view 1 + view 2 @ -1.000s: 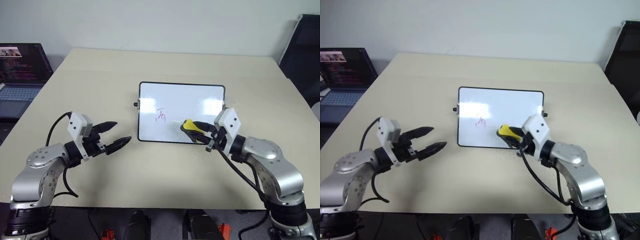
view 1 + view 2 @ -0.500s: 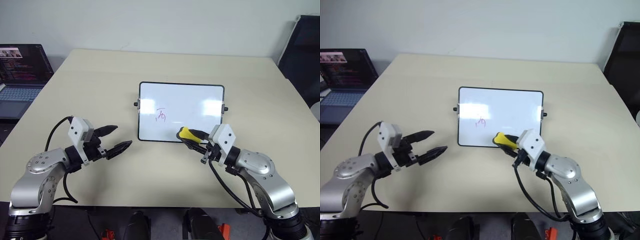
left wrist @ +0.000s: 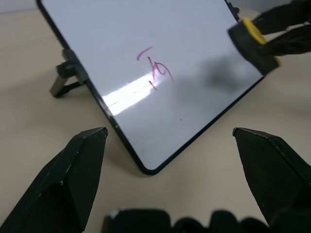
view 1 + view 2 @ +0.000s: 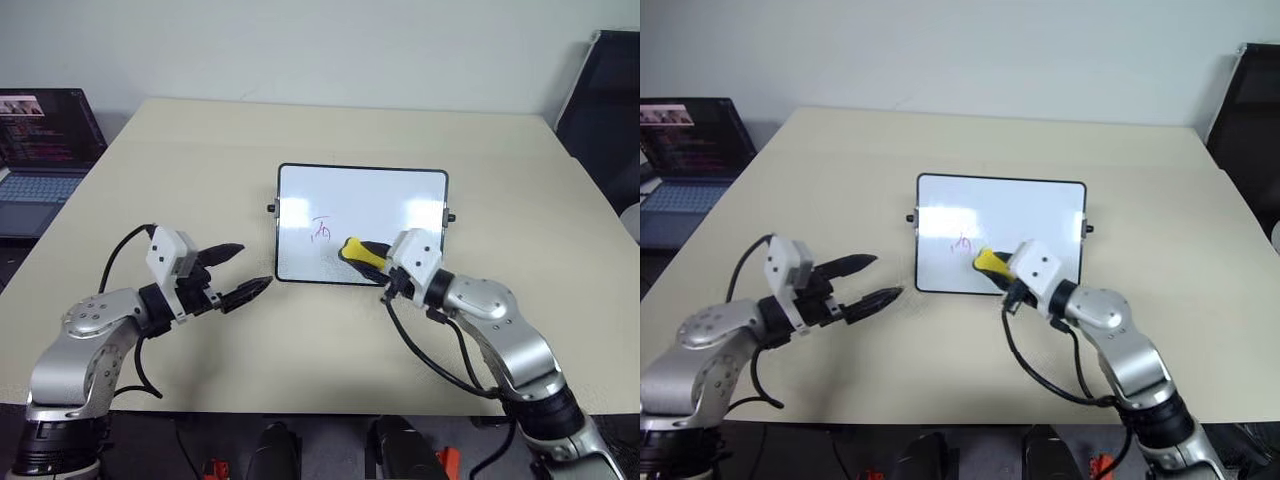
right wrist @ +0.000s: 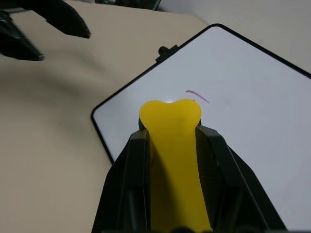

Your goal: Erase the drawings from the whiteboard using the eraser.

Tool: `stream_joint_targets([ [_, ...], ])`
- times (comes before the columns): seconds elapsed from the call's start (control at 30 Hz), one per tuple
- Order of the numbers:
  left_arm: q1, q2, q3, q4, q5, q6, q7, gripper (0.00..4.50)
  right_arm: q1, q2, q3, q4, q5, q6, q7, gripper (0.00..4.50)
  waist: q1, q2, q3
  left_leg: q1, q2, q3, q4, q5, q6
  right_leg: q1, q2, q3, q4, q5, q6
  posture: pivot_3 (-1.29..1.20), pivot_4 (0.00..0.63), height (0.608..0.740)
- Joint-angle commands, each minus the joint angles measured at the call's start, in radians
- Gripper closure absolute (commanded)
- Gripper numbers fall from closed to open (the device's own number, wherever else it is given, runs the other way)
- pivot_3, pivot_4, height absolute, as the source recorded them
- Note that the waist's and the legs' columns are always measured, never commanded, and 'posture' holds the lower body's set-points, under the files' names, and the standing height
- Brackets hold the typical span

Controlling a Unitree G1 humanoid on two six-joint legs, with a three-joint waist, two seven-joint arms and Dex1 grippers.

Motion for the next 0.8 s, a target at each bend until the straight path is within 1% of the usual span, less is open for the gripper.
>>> stream_joint_targets([
  [0.03, -0.018, 0.02, -0.004, -0.016, 0.008, -0.022, -0.017, 0.0, -0.141, 0.026, 0.047, 0.124, -0.103, -0.04, -0.038, 3.52, 0.001, 0.0, 0.0, 0.0, 0.0, 0.0, 0.0, 0.0, 0.0, 0.0, 0.0, 0.0, 0.001, 0.0, 0.0, 0.0, 0.15, 0.74],
  [0.13, -0.025, 0.02, -0.011, -0.014, 0.012, -0.024, -0.023, 0.0, -0.252, 0.077, 0.06, 0.234, -0.137, -0.051, -0.065, 3.52, 0.002, 0.0, 0.0, 0.0, 0.0, 0.0, 0.0, 0.0, 0.0, 0.0, 0.0, 0.0, 0.002, 0.001, -0.001, 0.0, 0.15, 0.74],
  [0.2, -0.027, 0.019, -0.014, -0.017, 0.015, -0.025, -0.024, 0.0, -0.343, 0.107, 0.095, 0.328, -0.174, -0.061, -0.056, 3.52, 0.001, 0.0, 0.0, 0.0, 0.0, -0.001, 0.0, 0.0, 0.0, 0.0, 0.0, -0.001, 0.002, 0.002, -0.001, 0.0, 0.15, 0.74],
  [0.23, -0.027, 0.018, -0.015, -0.019, 0.017, -0.025, -0.025, 0.0, -0.369, 0.115, 0.108, 0.36, -0.186, -0.065, -0.047, 3.52, 0.001, 0.0, 0.0, 0.0, 0.0, 0.0, 0.0, 0.0, 0.0, 0.0, 0.0, -0.001, 0.002, 0.004, 0.002, 0.0, 0.15, 0.74],
  [0.3, -0.024, 0.019, -0.02, -0.023, 0.023, -0.027, -0.028, 0.0, -0.404, 0.116, 0.144, 0.429, -0.228, -0.085, -0.038, 3.52, 0.001, 0.0, 0.0, 0.0, 0.0, -0.001, -0.001, 0.0, 0.0, 0.0, 0.0, -0.001, 0.001, 0.005, 0.002, 0.0, 0.15, 0.74],
  [0.43, -0.019, 0.017, -0.021, -0.031, 0.023, -0.026, -0.027, 0.0, -0.44, 0.123, 0.174, 0.509, -0.277, -0.061, -0.029, 3.52, 0.006, 0.001, 0.0, -0.001, 0.0, -0.002, -0.002, 0.0, 0.0, 0.0, 0.0, -0.002, 0.001, 0.004, 0.002, 0.0, 0.15, 0.74],
  [0.6, -0.017, 0.016, -0.024, -0.035, 0.023, -0.026, -0.027, 0.0, -0.419, 0.074, 0.272, 0.477, -0.327, -0.029, 0.123, 3.52, 0.004, 0.001, 0.0, 0.0, 0.0, -0.002, 0.0, 0.0, 0.0, 0.0, 0.0, -0.003, 0.003, 0.004, 0.002, 0.0, 0.15, 0.74],
  [0.7, -0.023, 0.017, -0.027, -0.028, 0.025, -0.028, -0.029, 0.0, -0.397, 0.056, 0.296, 0.43, -0.332, -0.015, 0.184, 3.52, 0.004, 0.0, 0.0, 0.0, 0.0, -0.002, 0.0, 0.0, 0.0, 0.001, 0.0, -0.003, 0.003, 0.003, 0.003, 0.0, 0.15, 0.74],
  [0.77, -0.028, 0.016, -0.031, -0.026, 0.025, -0.028, -0.029, 0.0, -0.406, 0.062, 0.283, 0.44, -0.364, -0.035, 0.144, 3.52, 0.004, 0.0, 0.0, 0.0, 0.0, -0.002, 0.001, 0.0, 0.0, 0.001, 0.0, -0.003, 0.003, 0.003, 0.003, 0.0, 0.15, 0.74],
  [0.8, -0.03, 0.015, -0.033, -0.026, 0.025, -0.028, -0.029, 0.0, -0.427, 0.069, 0.27, 0.475, -0.393, -0.059, 0.084, 3.52, 0.004, 0.0, 0.0, 0.0, 0.0, -0.002, 0.001, 0.0, 0.0, 0.001, 0.0, -0.003, 0.003, 0.003, 0.003, 0.0, 0.15, 0.74],
])
